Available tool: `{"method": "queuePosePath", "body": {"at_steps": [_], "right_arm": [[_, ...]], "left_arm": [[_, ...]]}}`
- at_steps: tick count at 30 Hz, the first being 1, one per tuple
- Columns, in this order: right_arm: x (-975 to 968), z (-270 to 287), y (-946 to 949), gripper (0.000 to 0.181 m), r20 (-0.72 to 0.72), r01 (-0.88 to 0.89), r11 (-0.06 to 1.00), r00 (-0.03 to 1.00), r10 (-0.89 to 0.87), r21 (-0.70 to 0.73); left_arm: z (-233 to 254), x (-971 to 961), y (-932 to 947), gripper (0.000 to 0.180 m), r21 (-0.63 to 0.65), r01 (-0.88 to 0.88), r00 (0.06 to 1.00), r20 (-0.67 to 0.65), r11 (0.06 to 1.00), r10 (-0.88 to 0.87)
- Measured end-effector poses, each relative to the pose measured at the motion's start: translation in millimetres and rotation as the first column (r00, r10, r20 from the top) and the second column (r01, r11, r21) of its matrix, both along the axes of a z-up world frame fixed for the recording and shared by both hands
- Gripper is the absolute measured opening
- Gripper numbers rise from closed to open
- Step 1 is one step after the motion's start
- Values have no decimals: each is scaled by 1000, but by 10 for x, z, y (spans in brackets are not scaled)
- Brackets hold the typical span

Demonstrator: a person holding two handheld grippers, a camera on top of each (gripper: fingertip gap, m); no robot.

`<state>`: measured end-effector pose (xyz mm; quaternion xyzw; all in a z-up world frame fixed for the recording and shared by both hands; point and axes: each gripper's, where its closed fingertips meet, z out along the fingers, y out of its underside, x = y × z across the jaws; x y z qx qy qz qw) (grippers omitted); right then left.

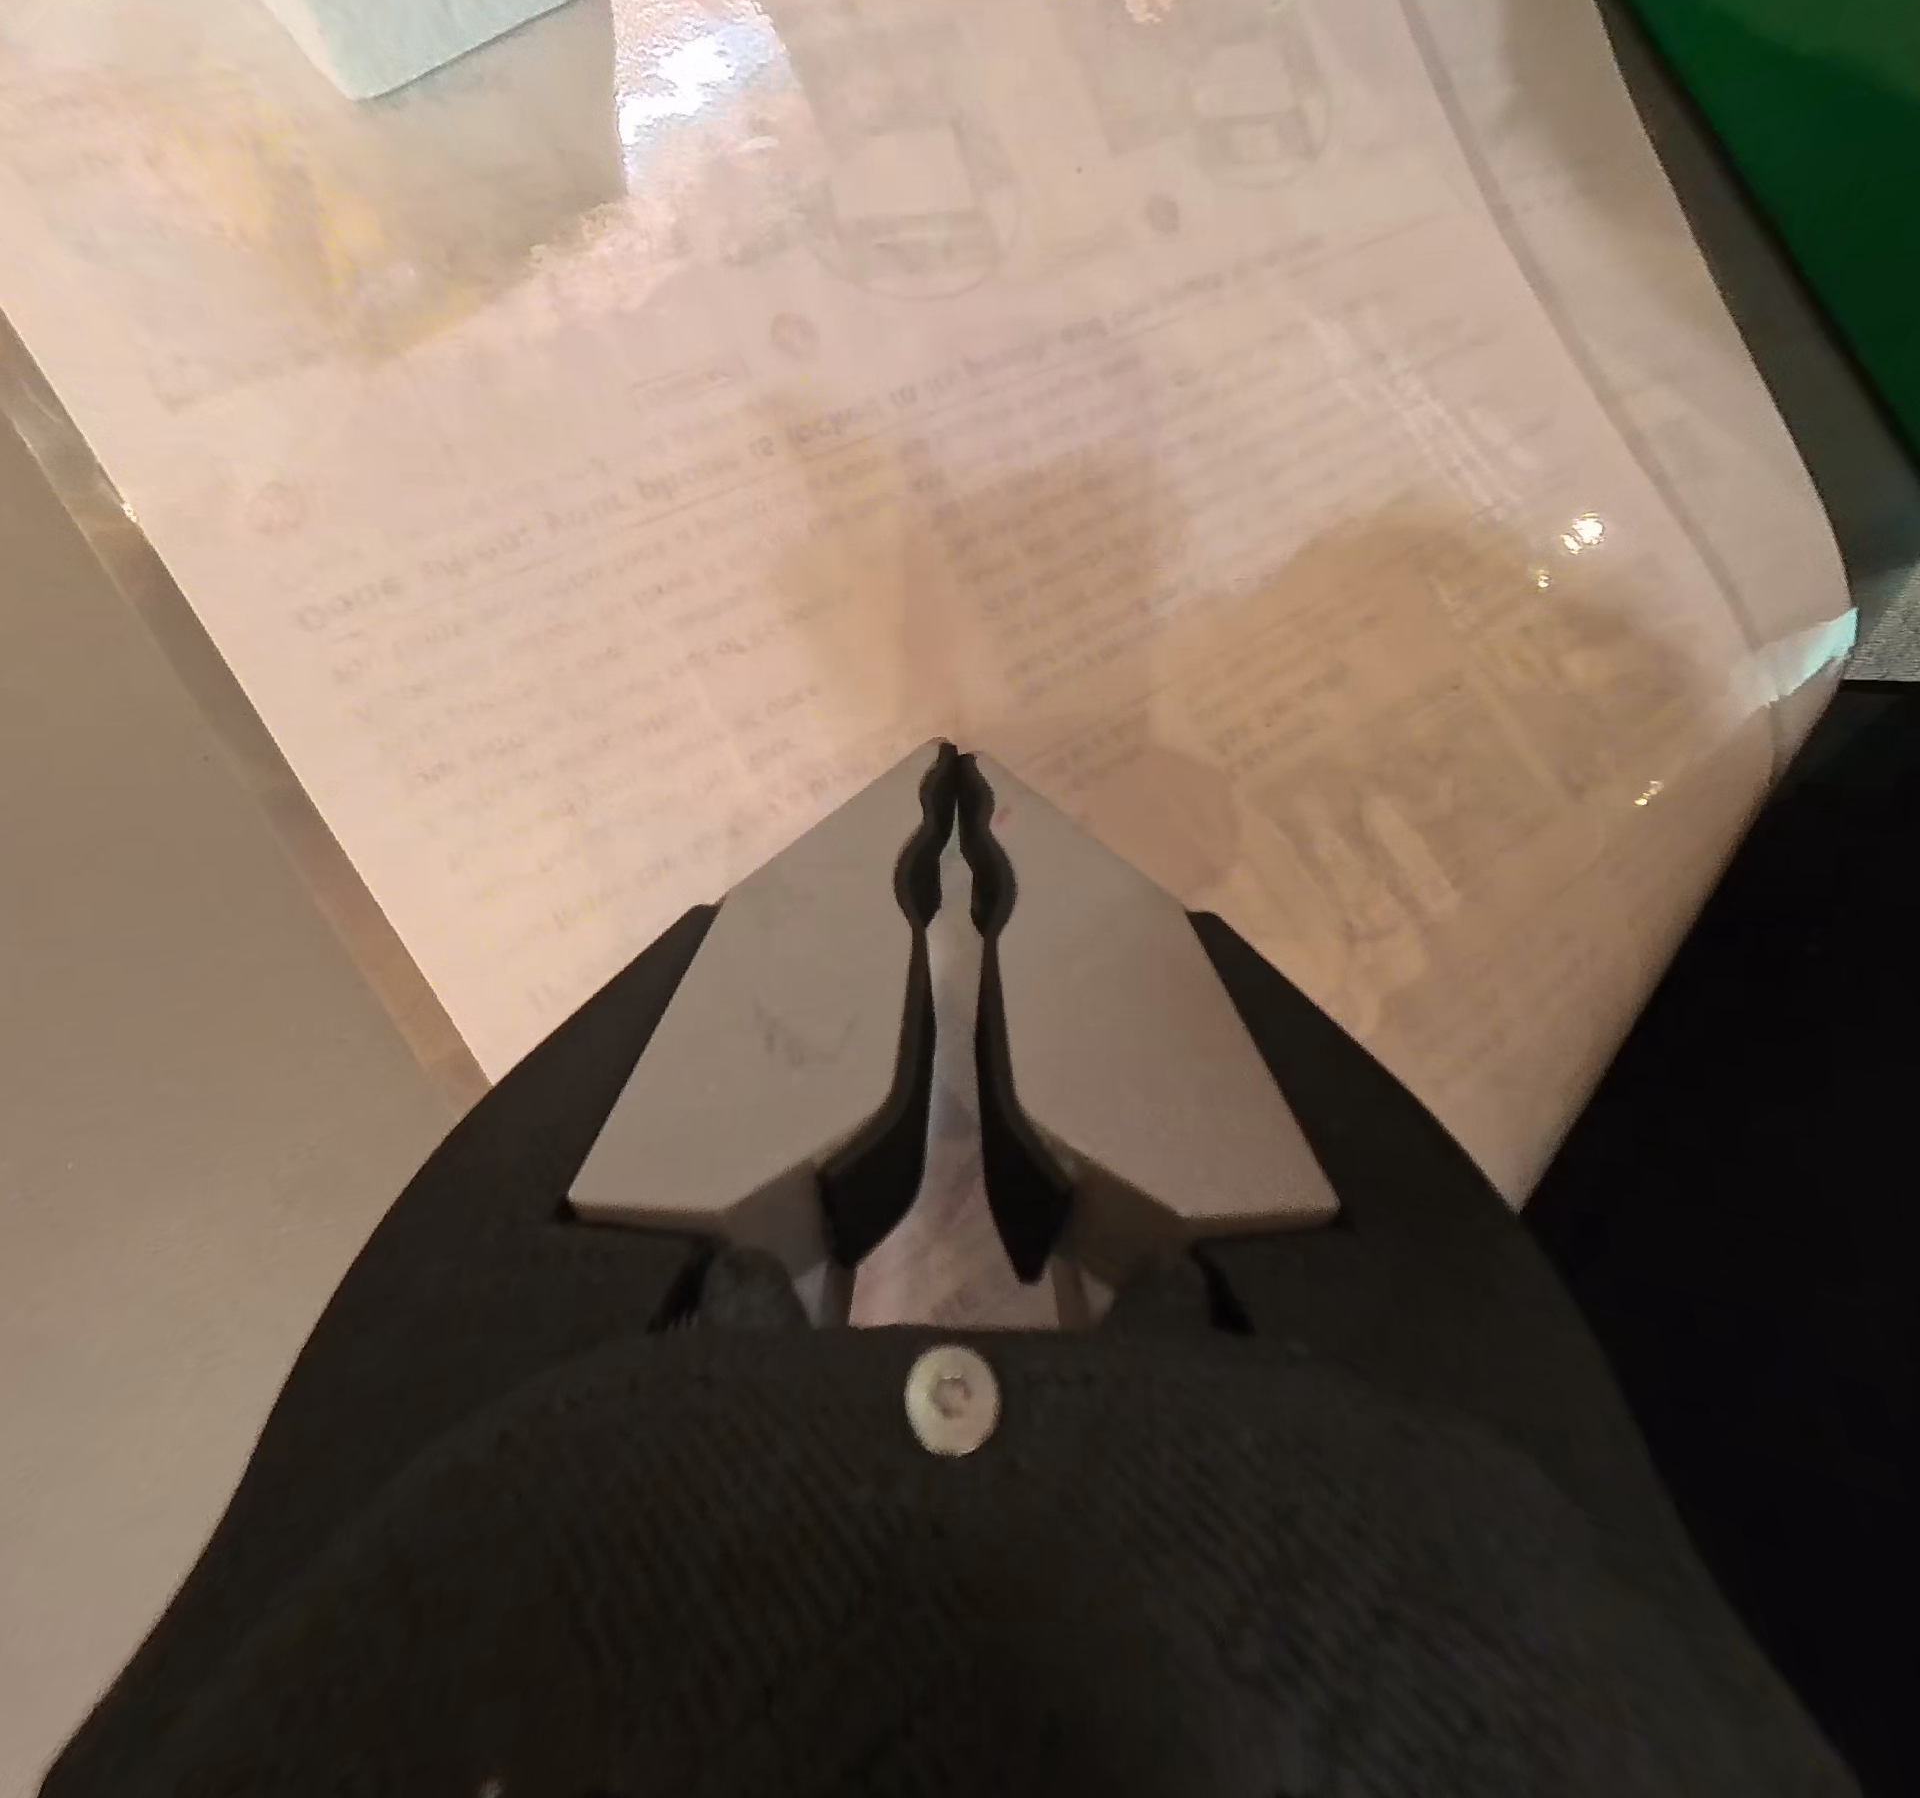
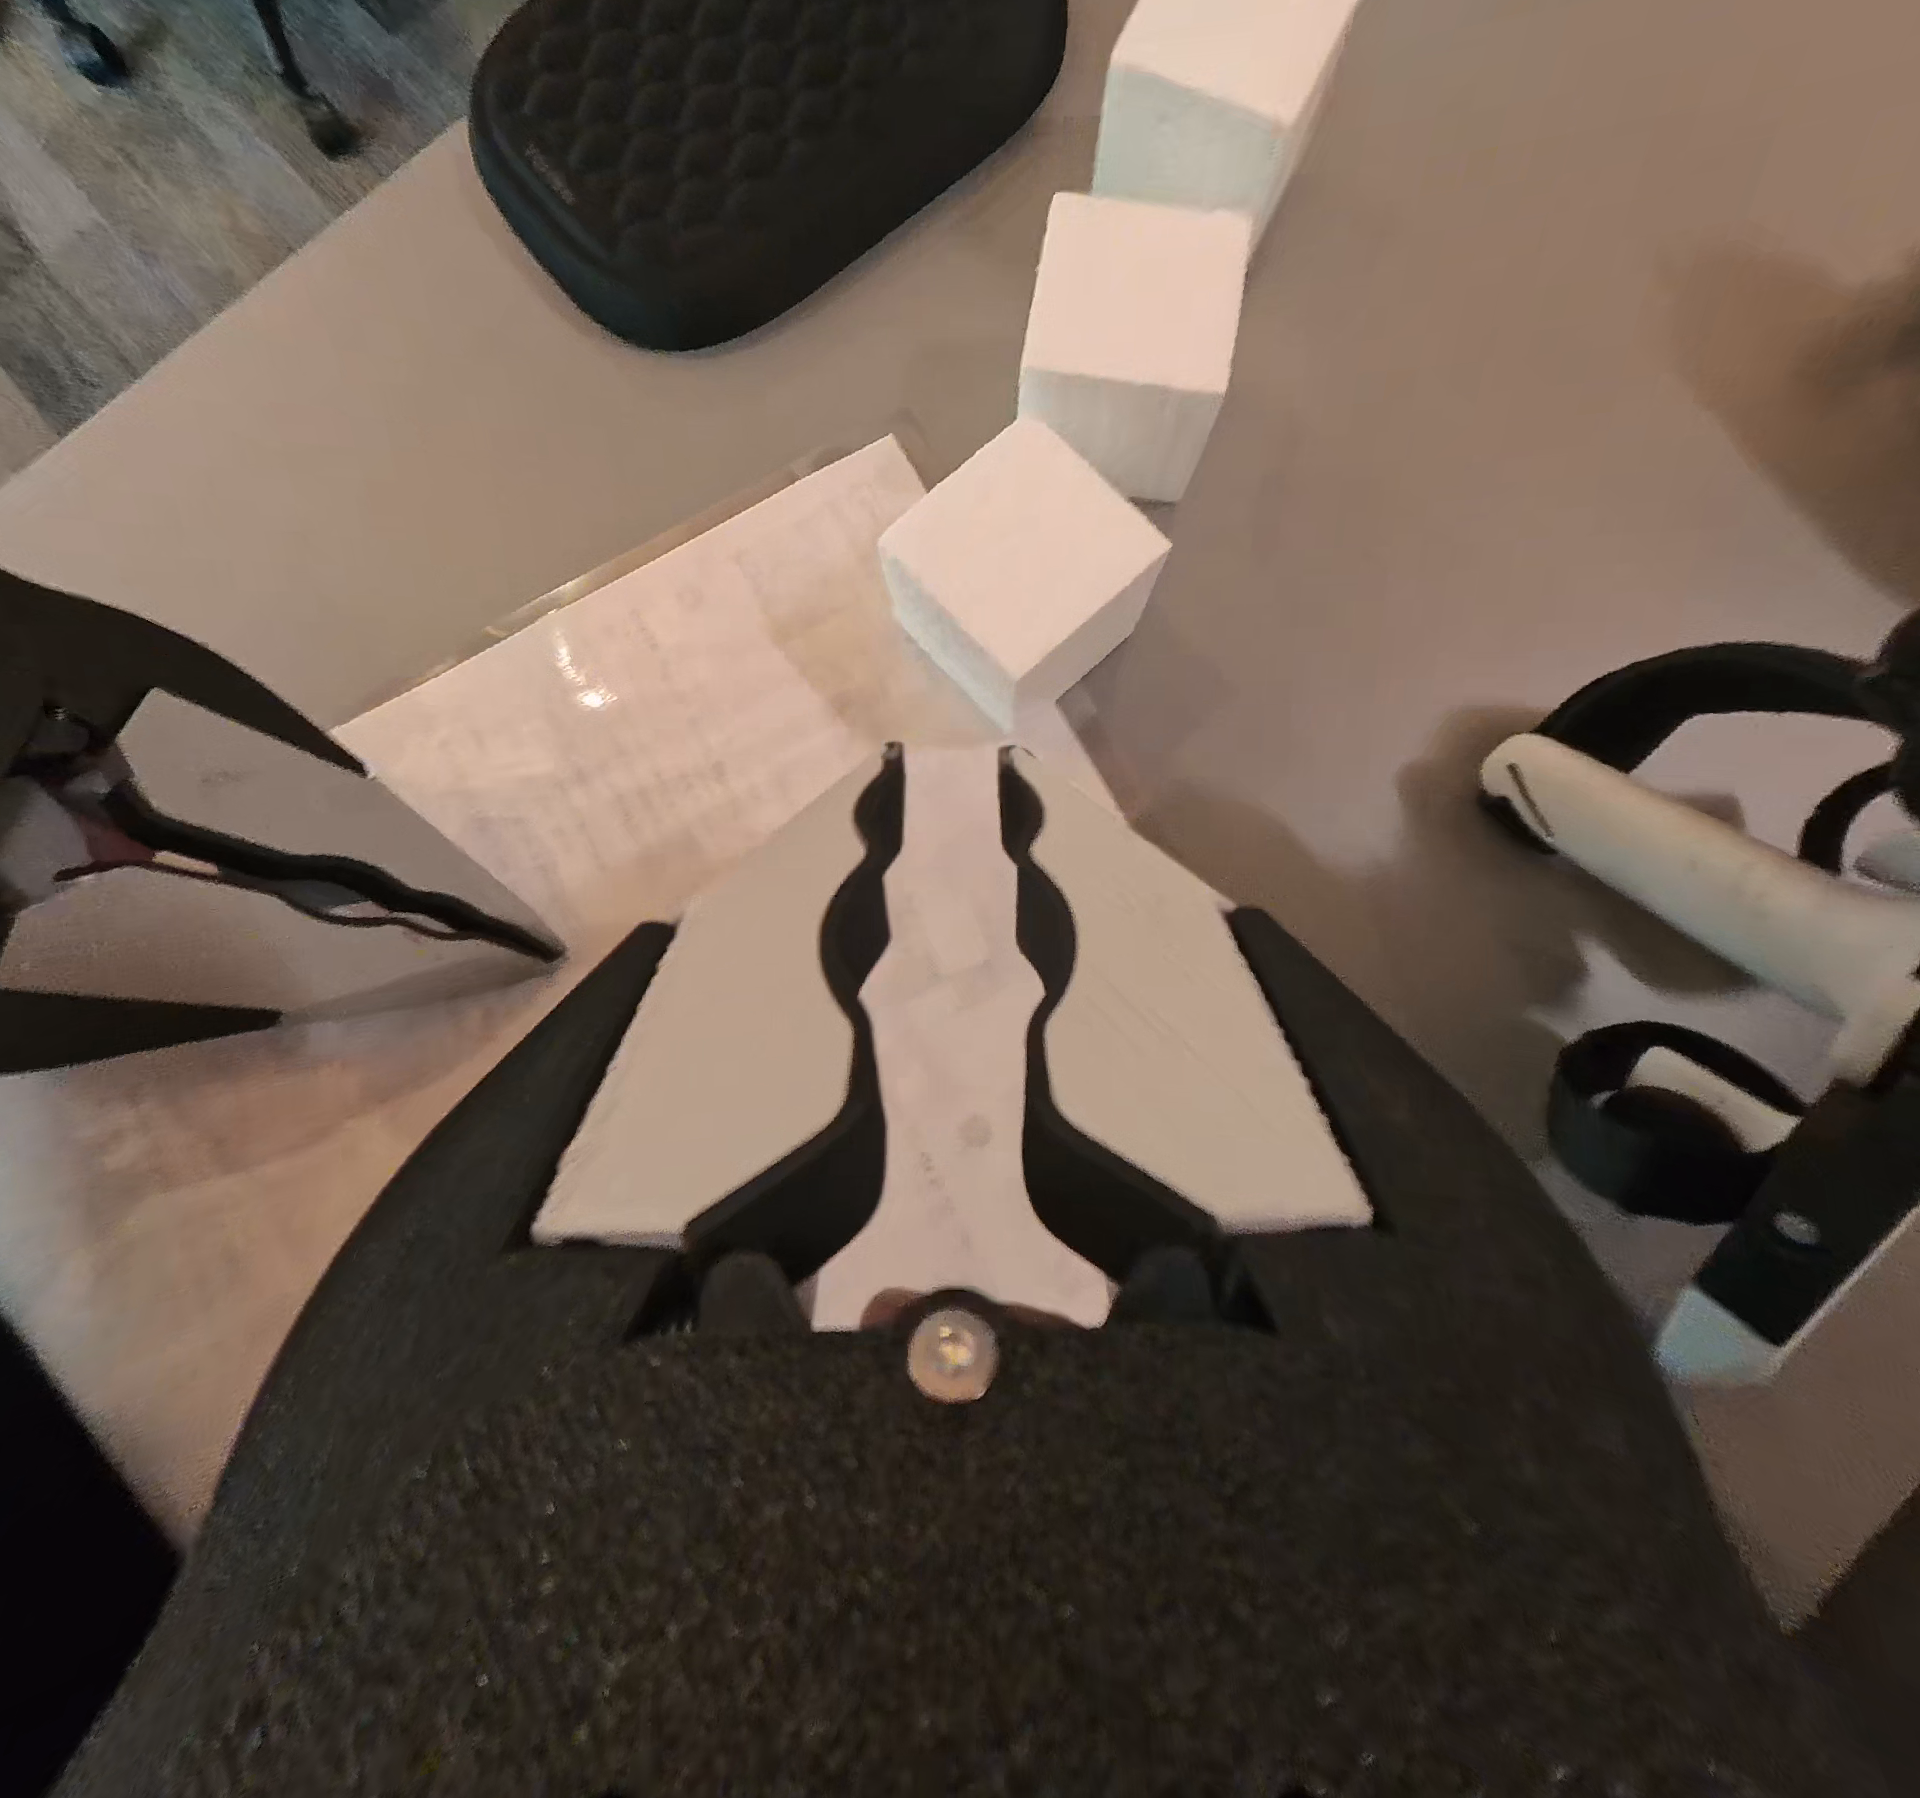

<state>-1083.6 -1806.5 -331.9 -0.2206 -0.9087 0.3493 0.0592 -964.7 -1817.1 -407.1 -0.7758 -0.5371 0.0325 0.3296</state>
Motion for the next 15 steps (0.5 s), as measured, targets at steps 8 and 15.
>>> {"method": "queuePosePath", "body": {"at_steps": [8, 15], "right_arm": [[460, -583, 187, 27, 193, -125, 983, 976, 98, 134], [378, -751, 281, 0, 244, -112, 988, 966, 84, 104]], "left_arm": [[-1, 3, -2, 0, -8, 13, 1000, 6, 1000, -13], [-3, 4, -4, 0, -44, 14, 1000, 22, 999, -13]]}}
